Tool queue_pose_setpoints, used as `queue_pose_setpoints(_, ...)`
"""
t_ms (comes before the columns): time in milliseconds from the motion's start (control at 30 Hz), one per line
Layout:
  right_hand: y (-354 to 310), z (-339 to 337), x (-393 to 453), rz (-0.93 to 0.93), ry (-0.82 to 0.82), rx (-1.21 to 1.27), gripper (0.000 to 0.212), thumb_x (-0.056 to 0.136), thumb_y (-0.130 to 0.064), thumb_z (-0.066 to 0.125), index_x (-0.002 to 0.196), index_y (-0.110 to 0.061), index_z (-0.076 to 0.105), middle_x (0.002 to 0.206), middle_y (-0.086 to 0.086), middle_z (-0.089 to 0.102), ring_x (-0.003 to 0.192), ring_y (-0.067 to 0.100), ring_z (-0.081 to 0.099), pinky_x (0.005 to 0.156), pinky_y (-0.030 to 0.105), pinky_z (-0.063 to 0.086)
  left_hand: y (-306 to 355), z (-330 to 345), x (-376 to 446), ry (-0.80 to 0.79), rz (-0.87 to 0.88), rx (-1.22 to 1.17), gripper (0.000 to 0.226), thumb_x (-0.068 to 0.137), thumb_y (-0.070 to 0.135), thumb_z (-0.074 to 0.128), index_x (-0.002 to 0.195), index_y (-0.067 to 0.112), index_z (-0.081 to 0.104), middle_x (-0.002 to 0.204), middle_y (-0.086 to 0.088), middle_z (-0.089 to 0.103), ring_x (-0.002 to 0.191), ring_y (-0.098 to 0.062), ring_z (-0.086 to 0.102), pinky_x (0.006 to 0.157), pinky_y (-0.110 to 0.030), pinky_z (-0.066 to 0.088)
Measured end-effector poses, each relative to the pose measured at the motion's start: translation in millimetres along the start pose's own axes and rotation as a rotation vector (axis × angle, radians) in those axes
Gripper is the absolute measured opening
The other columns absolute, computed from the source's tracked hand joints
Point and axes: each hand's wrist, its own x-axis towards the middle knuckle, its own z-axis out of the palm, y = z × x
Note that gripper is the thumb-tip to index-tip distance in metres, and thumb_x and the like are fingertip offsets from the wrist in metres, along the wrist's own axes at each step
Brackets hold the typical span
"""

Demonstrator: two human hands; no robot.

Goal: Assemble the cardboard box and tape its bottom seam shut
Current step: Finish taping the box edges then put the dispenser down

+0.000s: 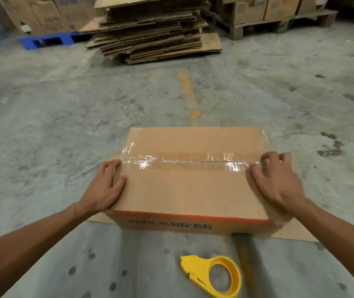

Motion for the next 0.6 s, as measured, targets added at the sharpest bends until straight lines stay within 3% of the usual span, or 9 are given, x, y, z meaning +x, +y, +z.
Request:
queue_pose_setpoints(33,-2.7,-2.5,5.1,0.021,0.017,0.000,0.051,0.093,-0.060,0.038,0.125,-0.021,0.040,0.132,0.011,0.036,0.091,0.040,0.059,0.079,0.043,0.044,-0.6,-2.9,-1.2,0.006,-0.033,-0.021,0.059,0.097,0.049,0.043,0.148,0.023,0.031,0.144,-0.001,0.030,0.127,-0.025,0.046,0.103,-0.036,0.036)
queue_pose_setpoints(100,-3.2,-4.7,21.4,0.048,0.013,0.025,0.057,0.092,-0.061,0.038,0.135,-0.024,0.034,0.135,0.014,0.036,0.103,0.043,0.056,0.085,0.047,0.044,2.1,-6.1,3.1,0.010,-0.073,-0.054,0.058,0.097,0.049,0.044,0.149,0.029,0.026,0.135,0.000,0.030,0.120,-0.025,0.049,0.100,-0.036,0.038)
queue_pose_setpoints(233,-6.8,3.3,49.7,0.134,-0.131,0.191,0.078,0.094,-0.058,0.040,0.155,-0.024,0.006,0.152,0.023,0.028,0.131,0.044,0.040,0.107,0.048,0.032,13.1,-6.9,31.3,-0.048,-0.144,-0.142,0.076,0.094,0.060,0.038,0.155,0.022,0.013,0.152,-0.009,0.026,0.136,-0.027,0.035,0.111,-0.038,0.027)
queue_pose_setpoints(367,-12.7,11.0,54.4,0.157,-0.154,0.237,0.080,0.096,-0.053,0.043,0.156,-0.016,0.005,0.145,0.025,0.045,0.129,0.042,0.045,0.102,0.042,0.036,16.3,-0.5,41.3,-0.077,-0.203,-0.160,0.080,0.094,0.060,0.042,0.156,0.023,0.009,0.157,-0.007,0.032,0.139,-0.030,0.037,0.109,-0.038,0.030)
queue_pose_setpoints(600,-14.7,7.1,57.8,0.163,-0.148,0.252,0.081,0.095,-0.052,0.046,0.157,-0.017,0.006,0.150,0.020,0.042,0.133,0.040,0.042,0.105,0.042,0.035,24.4,-5.5,38.7,-0.051,-0.153,-0.113,0.075,0.096,0.055,0.042,0.156,0.021,0.011,0.152,-0.009,0.041,0.132,-0.031,0.045,0.101,-0.035,0.036)
